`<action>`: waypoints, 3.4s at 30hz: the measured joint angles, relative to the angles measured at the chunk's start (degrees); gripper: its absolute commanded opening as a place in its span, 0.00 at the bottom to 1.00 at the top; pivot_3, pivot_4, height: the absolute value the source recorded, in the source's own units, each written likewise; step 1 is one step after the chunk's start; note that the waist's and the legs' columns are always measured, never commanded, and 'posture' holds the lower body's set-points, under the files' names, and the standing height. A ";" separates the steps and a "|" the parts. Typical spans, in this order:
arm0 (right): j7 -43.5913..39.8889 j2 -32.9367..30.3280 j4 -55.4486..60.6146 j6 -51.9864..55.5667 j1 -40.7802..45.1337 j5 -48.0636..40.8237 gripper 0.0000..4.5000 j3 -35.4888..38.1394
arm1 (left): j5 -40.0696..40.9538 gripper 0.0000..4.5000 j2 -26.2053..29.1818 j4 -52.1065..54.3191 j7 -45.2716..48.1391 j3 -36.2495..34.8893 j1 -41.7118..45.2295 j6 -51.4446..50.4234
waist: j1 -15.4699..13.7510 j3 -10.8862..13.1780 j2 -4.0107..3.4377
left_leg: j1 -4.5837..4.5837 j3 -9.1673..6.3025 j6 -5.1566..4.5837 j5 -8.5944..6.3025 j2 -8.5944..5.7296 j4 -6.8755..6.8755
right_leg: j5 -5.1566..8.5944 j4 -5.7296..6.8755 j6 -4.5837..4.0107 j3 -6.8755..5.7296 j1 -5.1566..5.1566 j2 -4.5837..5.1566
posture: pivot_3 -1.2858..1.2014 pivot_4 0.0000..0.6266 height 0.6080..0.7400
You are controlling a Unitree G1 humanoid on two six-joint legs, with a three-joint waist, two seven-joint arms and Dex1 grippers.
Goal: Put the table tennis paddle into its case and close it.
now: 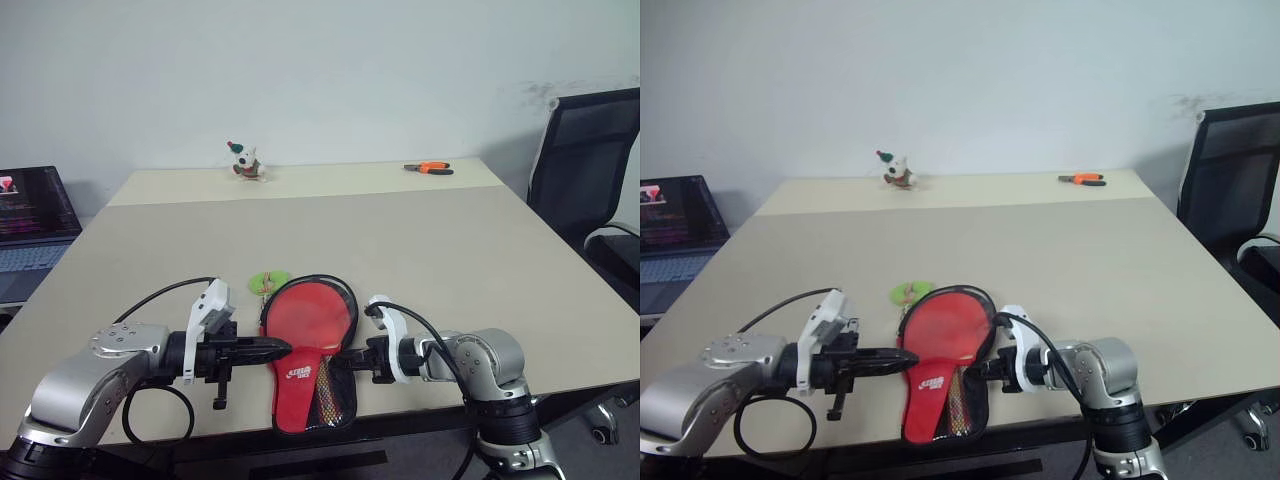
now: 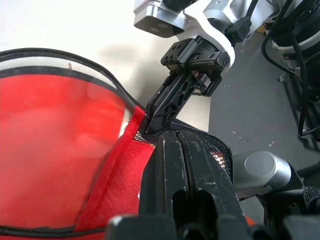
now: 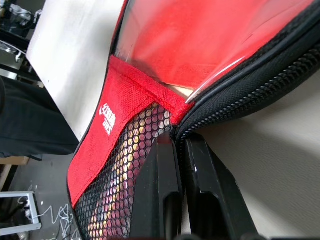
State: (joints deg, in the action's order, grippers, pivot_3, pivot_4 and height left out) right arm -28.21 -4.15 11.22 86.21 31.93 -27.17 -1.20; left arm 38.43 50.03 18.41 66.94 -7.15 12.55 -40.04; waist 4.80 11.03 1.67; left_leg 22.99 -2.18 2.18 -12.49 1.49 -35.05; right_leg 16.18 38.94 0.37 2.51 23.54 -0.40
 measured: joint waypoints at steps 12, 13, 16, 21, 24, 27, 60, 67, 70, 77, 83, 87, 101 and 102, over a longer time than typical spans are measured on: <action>5.86 3.07 -0.34 0.29 -0.18 -0.13 0.56 4.61 | 0.01 0.00 -0.02 0.24 -1.59 0.02 -0.07 0.02 | -0.06 0.00 0.00 | -0.01 0.06 0.00 0.00 0.04 -0.03 | 0.00 0.03 0.00 0.00 -0.01 -0.02 | 0.52 0.24 1.00; 5.63 2.23 1.35 0.57 -0.62 -0.95 0.62 4.37 | 0.05 0.00 -0.03 0.45 -1.86 0.01 -0.31 0.02 | -0.09 0.00 0.00 | 0.00 0.07 0.01 0.00 0.04 -0.03 | 0.00 0.02 0.00 0.01 -0.01 -0.02 | 0.52 0.24 1.00; 2.49 -5.66 8.33 -0.53 -2.12 -3.14 0.86 1.05 | 0.21 0.00 -0.19 1.02 -2.95 -0.13 -1.16 0.02 | -0.24 0.00 0.00 | 0.03 0.07 0.06 -0.03 0.00 -0.04 | 0.00 -0.03 0.01 -0.01 -0.01 -0.02 | 0.52 0.24 1.00; -4.73 -16.04 14.37 -7.30 -1.63 -5.76 0.99 -1.34 | 0.39 0.00 -1.51 0.93 -6.45 -1.87 -1.20 0.35 | -0.25 0.00 0.01 | -0.10 0.12 0.05 -0.03 0.08 -0.08 | 0.01 0.02 0.01 0.01 -0.08 -0.08 | 0.52 0.24 1.00; -7.19 -14.20 12.45 -13.04 2.72 -7.19 0.99 -0.50 | -0.93 0.00 -3.24 -2.52 -10.55 -2.31 1.24 0.78 | -0.14 0.00 0.02 | -0.12 0.14 0.05 -0.03 0.07 -0.15 | 0.00 0.04 0.00 0.03 -0.08 -0.34 | 0.52 0.24 1.00; -7.40 -10.09 7.50 -19.16 6.51 -6.45 0.99 -2.89 | -5.00 0.00 -5.26 -8.12 -16.59 -2.26 5.38 1.95 | -0.24 -0.02 0.05 | -0.15 0.00 0.05 -0.03 0.11 -0.19 | -0.02 0.08 -0.02 -0.05 -0.13 -0.43 | 0.52 0.24 1.00; -2.51 -3.30 -12.51 -35.81 6.74 10.55 1.00 -15.77 | -28.79 0.91 -24.02 -81.09 -23.41 4.78 46.73 20.51 | -2.86 -0.04 0.07 | 0.47 -0.19 0.29 -0.18 0.03 -1.03 | -0.28 0.18 -0.23 -0.34 0.01 -0.32 | 0.52 0.24 1.00; -2.10 -3.75 -11.81 -35.81 5.74 10.76 1.00 -15.85 | -30.58 0.38 -24.73 -82.70 -23.58 4.39 46.71 22.95 | -2.89 -0.05 0.09 | 0.47 -0.20 0.29 -0.18 0.04 -1.04 | -0.28 0.21 -0.23 -0.34 0.00 -0.31 | 0.52 0.24 1.00; -2.76 -4.11 -11.34 -35.82 5.71 10.78 1.00 -16.15 | -30.63 0.15 -24.90 -82.72 -24.03 3.93 46.71 23.35 | -2.88 -0.06 0.10 | 0.43 -0.19 0.28 -0.18 0.03 -1.06 | -0.28 0.28 -0.23 -0.34 0.00 -0.32 | 0.52 0.24 1.00; -4.57 -5.37 -12.68 -38.40 5.61 13.33 1.00 -20.40 | -33.27 0.00 -26.32 -86.39 -31.90 3.62 48.79 27.90 | -2.89 -0.07 0.12 | 0.38 -0.19 0.28 -0.18 -0.03 -1.41 | -0.27 0.66 -0.21 -0.35 -0.03 -0.34 | 0.52 0.24 1.00; -6.39 -6.13 -15.35 -41.99 5.63 16.05 1.00 -21.98 | -39.20 0.00 -30.47 -93.24 -40.95 5.76 55.30 34.42 | -2.92 -0.09 0.16 | 0.37 -0.21 0.28 -0.19 -0.24 -1.85 | -0.17 0.94 0.14 -0.40 -0.13 -0.38 | 0.52 0.24 1.00; -7.41 -5.98 -16.82 -43.71 5.77 17.80 1.00 -22.84 | -42.87 0.00 -34.11 -95.25 -43.97 7.40 58.59 37.66 | -2.91 -0.11 0.19 | 0.08 -0.11 0.28 -0.19 -0.25 -1.83 | -0.17 0.95 0.19 -0.33 -0.35 -0.38 | 0.52 0.24 1.00; -7.88 -3.60 -14.46 -44.12 2.66 21.60 1.00 -24.01 | -57.40 0.00 -43.94 -97.97 -44.73 17.22 62.70 49.87 | -2.86 -0.33 0.22 | -0.02 0.02 0.29 -0.19 -0.22 -1.79 | -0.16 0.98 0.21 -0.20 -0.38 -0.45 | 0.52 0.24 1.00; -7.88 -3.68 -13.76 -43.83 2.21 21.62 1.00 -24.06 | -57.91 0.00 -44.96 -97.98 -43.62 17.91 62.78 51.06 | -2.88 -0.33 0.21 | -0.02 0.02 0.29 -0.19 -0.23 -1.79 | -0.16 0.98 0.21 -0.20 -0.38 -0.45 | 0.52 0.24 1.00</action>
State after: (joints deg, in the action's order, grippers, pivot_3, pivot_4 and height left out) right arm -36.08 -7.83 -2.54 42.38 34.14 -5.56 -25.26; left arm -19.48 5.08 -79.57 23.32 10.76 75.34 11.02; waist 1.92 10.70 1.89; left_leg 22.97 -2.16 2.47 -12.68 1.26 -36.84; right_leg 16.03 39.92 0.58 2.31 23.16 -0.85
